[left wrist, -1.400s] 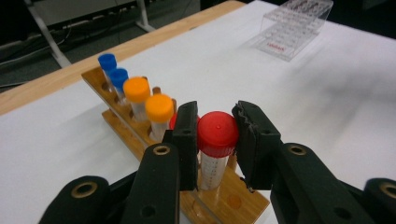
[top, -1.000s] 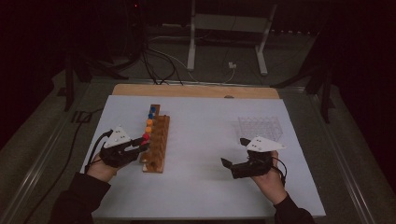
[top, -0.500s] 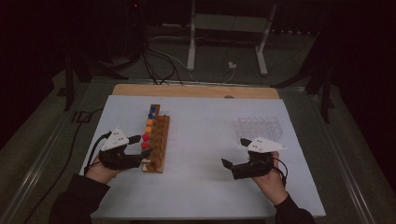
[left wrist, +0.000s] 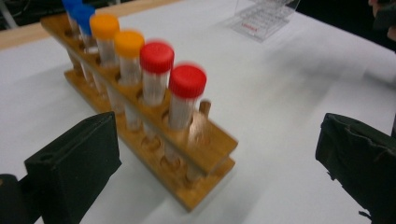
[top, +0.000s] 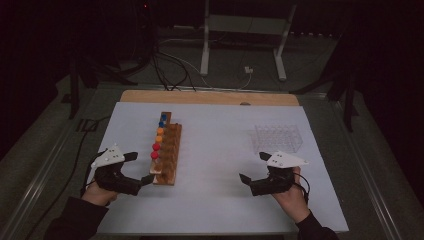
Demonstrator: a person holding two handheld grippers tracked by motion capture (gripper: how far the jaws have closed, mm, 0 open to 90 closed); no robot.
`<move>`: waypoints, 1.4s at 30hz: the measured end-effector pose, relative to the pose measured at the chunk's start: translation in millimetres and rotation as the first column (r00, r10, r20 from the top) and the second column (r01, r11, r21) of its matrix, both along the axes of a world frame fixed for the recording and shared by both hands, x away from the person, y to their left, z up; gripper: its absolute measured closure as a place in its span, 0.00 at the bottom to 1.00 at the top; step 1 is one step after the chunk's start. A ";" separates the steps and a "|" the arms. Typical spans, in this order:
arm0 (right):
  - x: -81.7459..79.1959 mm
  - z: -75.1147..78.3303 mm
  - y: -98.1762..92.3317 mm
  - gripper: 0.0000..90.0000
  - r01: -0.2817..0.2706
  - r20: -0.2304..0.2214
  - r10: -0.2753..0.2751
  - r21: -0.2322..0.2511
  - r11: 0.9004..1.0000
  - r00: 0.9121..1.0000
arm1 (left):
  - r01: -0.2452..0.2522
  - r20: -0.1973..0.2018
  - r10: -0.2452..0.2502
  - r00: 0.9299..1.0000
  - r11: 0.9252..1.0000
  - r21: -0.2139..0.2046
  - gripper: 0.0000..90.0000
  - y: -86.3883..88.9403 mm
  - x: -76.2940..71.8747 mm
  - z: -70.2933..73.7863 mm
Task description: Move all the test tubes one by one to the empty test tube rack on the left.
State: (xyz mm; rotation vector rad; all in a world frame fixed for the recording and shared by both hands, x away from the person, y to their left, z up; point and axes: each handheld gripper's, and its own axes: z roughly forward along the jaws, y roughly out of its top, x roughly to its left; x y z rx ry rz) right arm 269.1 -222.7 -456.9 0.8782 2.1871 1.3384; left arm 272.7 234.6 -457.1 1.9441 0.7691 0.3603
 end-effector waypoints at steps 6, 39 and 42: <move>0.4 -6.2 -7.3 0.01 0.006 0.000 -0.006 0.006 1.000 1.000 | -0.012 -0.020 0.012 1.000 1.000 0.007 0.01 1.6 -3.7 -18.0; -1.6 -19.7 -8.2 0.01 -0.009 0.006 0.009 -0.030 1.000 1.000 | -0.050 -0.022 0.051 0.998 0.998 0.042 0.01 -3.4 -15.0 -63.9; -1.6 -19.6 -8.9 0.01 -0.006 0.007 0.006 -0.032 0.999 1.000 | -0.045 -0.022 0.046 0.999 0.998 0.043 0.01 -4.2 -15.5 -63.6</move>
